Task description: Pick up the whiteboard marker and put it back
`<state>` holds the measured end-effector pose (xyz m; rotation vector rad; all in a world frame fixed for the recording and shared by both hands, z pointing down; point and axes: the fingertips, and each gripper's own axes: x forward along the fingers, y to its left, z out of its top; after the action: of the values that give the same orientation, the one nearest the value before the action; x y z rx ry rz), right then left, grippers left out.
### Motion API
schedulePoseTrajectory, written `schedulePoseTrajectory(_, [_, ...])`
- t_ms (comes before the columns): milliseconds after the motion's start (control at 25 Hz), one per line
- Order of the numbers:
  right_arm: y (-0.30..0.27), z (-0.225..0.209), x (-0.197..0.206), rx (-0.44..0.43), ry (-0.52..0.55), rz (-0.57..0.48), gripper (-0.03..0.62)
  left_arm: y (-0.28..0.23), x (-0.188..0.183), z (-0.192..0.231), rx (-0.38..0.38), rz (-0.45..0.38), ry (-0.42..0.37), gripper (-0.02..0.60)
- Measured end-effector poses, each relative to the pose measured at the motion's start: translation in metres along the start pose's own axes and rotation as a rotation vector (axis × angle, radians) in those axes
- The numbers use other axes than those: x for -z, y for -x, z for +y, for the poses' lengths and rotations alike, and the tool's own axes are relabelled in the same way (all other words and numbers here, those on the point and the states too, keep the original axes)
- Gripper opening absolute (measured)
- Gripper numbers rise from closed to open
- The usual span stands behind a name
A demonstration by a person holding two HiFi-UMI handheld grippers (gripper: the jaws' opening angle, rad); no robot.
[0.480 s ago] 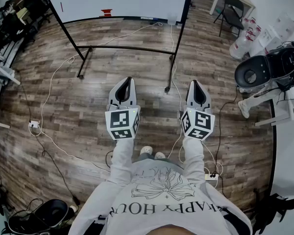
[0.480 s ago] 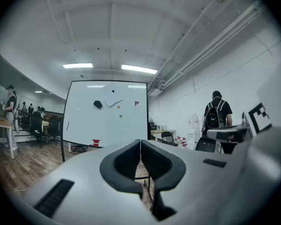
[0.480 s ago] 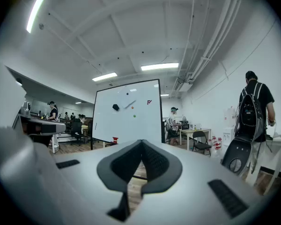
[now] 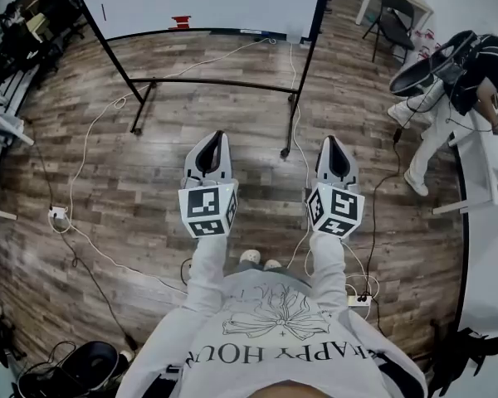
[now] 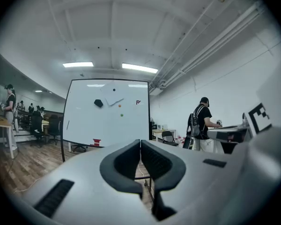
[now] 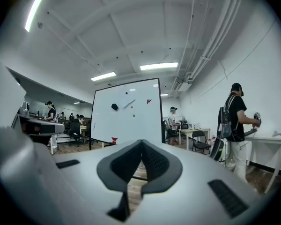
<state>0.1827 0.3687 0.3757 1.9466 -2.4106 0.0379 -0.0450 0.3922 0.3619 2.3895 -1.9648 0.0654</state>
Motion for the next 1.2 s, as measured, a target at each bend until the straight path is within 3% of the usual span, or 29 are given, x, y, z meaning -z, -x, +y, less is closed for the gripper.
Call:
schedulePoseTrajectory(680, [-0.044, 0.024, 0.013, 0.027, 0.009, 0.024, 0.003, -0.041, 0.015, 0.038, 0.023, 0.033, -0.010, 0.006])
schedulePoseTrajectory(1200, [-0.194, -0.021, 0.002, 0.007, 0.020, -0.002, 0.004, -0.181, 0.012, 0.055, -0.025, 0.035, 0.006, 0.006])
